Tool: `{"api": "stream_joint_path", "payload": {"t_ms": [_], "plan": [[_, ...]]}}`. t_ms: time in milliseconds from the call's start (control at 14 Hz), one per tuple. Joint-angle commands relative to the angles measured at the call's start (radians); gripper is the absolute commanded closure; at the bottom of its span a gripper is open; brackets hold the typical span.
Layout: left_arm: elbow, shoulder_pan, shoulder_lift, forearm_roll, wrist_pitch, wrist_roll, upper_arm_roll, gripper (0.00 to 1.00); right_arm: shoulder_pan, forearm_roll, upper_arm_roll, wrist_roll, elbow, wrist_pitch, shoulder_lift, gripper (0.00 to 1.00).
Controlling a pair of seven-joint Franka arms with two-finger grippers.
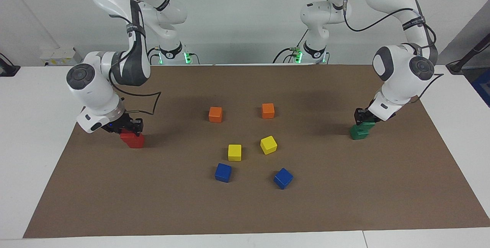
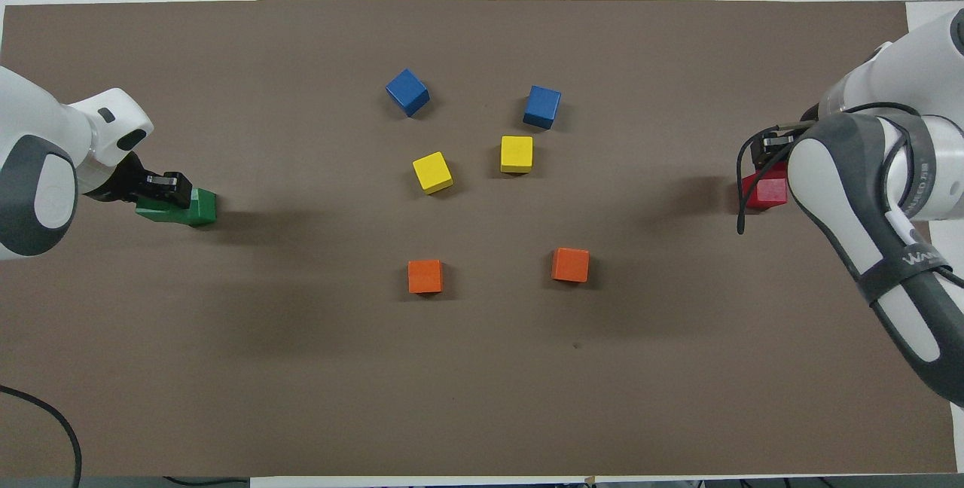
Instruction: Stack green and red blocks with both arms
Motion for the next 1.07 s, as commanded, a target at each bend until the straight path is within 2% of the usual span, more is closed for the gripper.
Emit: {"api": "stream_joint_path", "payload": {"t_ms": [0,214,786,1000], "plan": [[-0.056,0.027,-0.043,-0.035,0.027,-0.014,-0.003,1.00,-0.027,-0.006,0.017,-0.026,-0.074,0.054,-0.051,1.00],[-0.078,0.024,-0.046,-0.035,0.047,-0.101,-0.003,1.00,-0.032,-0.005,0.015,-0.014,-0.074,0.058,-0.042,1.00],[-0.107,0.025,-0.050,-0.035,0.089,-0.088,-0.002,1.00,-0.034,-0.003,0.015,0.078,-0.096,0.063,-0.048,1.00],[-0.115,0.025,-0.050,-0.035,0.093,-0.091,-0.002,1.00,-0.047,-0.003,0.015,0.076,-0.133,0.116,-0.056,1.00]]}}
